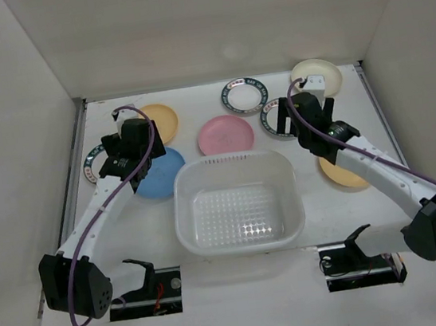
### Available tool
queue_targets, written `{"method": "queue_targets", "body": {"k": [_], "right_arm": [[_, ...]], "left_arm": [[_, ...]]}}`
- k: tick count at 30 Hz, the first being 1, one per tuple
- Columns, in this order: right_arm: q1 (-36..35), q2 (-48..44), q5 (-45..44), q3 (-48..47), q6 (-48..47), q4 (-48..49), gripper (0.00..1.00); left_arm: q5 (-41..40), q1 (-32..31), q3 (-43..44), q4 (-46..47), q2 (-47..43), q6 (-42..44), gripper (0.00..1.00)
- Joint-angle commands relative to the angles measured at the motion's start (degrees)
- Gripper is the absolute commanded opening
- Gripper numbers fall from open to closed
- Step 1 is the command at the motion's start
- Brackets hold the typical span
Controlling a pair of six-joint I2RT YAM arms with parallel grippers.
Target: Place the plates into the plastic bin on the countertop
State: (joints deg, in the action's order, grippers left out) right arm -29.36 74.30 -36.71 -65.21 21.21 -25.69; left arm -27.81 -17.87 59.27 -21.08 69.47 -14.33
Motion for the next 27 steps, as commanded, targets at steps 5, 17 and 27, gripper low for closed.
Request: {"method": "queue_targets", "body": {"k": [5, 17, 27], "right_arm": [[-2.8, -1.7, -4.3, -0.9, -0.3, -0.8, 1.00], [-6.3, -10.1, -1.7, 6.6, -2.5, 4.2, 1.00], [-8.4, -17.8, 0.6, 12.8, -4.0, 12.2, 1.00]], "left_arm": [[0.9, 0.1, -0.5, 1.9, -2.8, 0.6, 1.00], [0.9, 1.3, -2.7, 0.7, -6.2, -2.5, 1.00], [9.0, 12.6, -12.3, -8.7, -10.8, -15.0, 0.90]]}}
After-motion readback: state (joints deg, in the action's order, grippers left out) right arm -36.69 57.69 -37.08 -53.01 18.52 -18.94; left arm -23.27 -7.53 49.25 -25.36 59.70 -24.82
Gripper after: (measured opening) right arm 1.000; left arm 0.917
